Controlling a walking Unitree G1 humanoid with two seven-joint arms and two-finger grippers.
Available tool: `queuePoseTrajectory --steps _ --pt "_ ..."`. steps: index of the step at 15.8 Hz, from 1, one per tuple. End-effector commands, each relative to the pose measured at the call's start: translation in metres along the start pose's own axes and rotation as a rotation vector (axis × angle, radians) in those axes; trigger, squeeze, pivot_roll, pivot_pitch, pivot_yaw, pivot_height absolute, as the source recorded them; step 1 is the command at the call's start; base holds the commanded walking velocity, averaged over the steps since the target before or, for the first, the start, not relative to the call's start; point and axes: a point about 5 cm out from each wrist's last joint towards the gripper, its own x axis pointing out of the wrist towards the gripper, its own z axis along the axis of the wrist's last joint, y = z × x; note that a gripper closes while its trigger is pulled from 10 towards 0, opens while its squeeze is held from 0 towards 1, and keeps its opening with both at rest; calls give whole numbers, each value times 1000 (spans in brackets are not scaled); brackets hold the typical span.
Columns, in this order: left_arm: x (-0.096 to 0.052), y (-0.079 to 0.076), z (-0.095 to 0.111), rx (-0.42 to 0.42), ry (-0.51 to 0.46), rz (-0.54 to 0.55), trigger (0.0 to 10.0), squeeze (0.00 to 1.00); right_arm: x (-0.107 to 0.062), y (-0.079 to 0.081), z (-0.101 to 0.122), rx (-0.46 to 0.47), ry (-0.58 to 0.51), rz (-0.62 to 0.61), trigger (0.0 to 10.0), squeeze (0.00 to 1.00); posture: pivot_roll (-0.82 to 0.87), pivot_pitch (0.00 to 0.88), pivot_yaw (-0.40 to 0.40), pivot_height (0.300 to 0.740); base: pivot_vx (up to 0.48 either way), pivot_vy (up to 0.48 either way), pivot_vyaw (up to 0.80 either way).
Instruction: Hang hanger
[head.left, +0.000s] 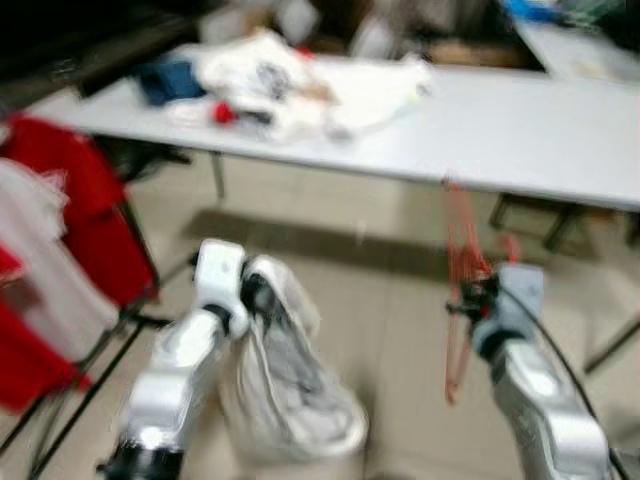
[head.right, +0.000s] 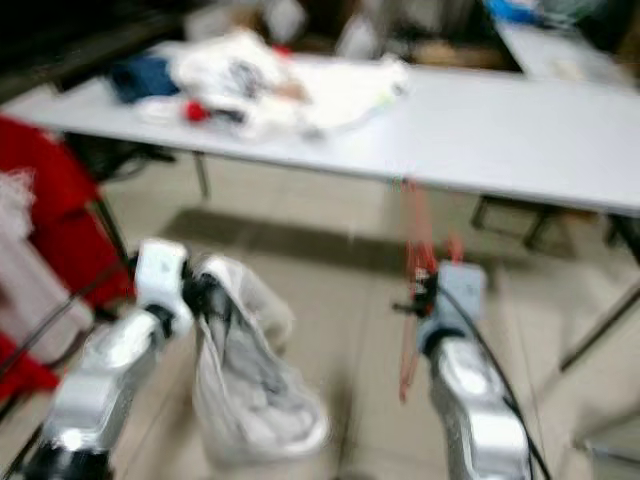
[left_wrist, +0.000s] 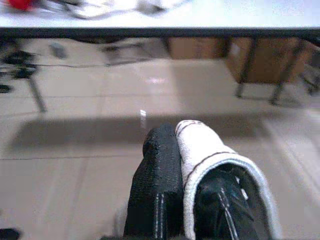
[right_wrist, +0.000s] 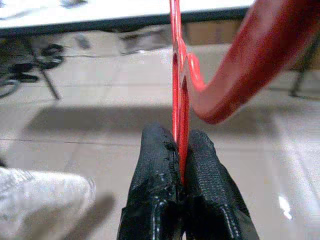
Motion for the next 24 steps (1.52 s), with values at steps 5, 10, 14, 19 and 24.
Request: queuePoseTrajectory --steps 5,10,14,19,24 --pt "-3 10 11 8 -59 43 10000 0 1 15 9 -6 -13 64 10000 0 -77 0 -11 740 0 0 0" --pt "-6 9 11 11 -59 48 10000 0 3 17 6 -15 5 78 10000 0 -59 0 -18 740 0 -48 0" --pt "-4 10 14 24 -62 44 10000 0 3 18 6 -17 -1 70 10000 0 -59 0 -1 740 0 -249 -600" --pt "-4 7 11 16 -53 39 10000 0 -2 11 4 -19 3 46 10000 0 -81 0 10 740 0 -265 0" --pt "0 7 14 6 -76 57 10000 0 -3 7 8 -38 -5 31 10000 0 -93 0 7 740 0 -214 0"
